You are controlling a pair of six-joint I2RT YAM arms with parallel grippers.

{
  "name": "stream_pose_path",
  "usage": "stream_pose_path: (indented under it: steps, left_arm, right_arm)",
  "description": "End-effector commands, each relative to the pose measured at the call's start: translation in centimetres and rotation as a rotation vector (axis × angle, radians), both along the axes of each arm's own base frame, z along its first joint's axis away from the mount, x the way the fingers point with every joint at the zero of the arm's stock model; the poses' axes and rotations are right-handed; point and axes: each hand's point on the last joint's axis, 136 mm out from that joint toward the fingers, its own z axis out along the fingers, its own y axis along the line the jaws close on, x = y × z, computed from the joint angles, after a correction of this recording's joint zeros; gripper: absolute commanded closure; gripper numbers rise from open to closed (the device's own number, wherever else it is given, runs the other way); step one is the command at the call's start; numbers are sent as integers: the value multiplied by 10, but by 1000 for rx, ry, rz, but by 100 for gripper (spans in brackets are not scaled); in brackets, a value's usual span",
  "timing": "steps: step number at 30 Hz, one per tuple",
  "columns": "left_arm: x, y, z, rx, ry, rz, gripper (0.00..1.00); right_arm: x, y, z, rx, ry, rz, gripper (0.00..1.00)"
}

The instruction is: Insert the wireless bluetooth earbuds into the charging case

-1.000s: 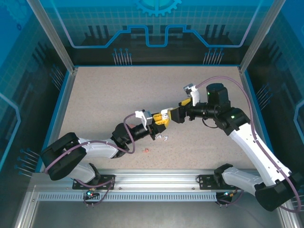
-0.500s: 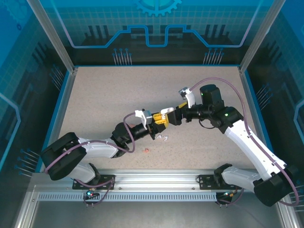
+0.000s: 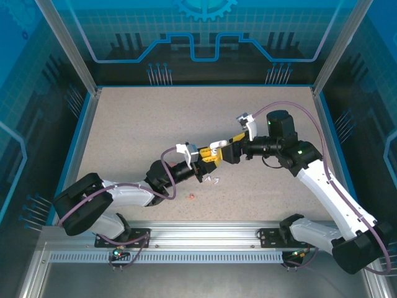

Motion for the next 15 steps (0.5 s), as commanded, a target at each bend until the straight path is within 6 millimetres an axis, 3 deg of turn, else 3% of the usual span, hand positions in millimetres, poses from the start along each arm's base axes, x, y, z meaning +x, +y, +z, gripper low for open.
stream_pose_path:
  steps: [1,7,15]
  left_arm:
    - [-2,0,27,-65,-63,-12,100]
    - [-1,-1,26,-66,-56,-13,100]
    - [0,-2,24,-60,-57,-14,100]
  right_arm:
    - [-5,0,-6,0,28,14,0]
    - [1,3,-26,-49,74,7,0]
    - [16,-2,-29,-68,76,-58,0]
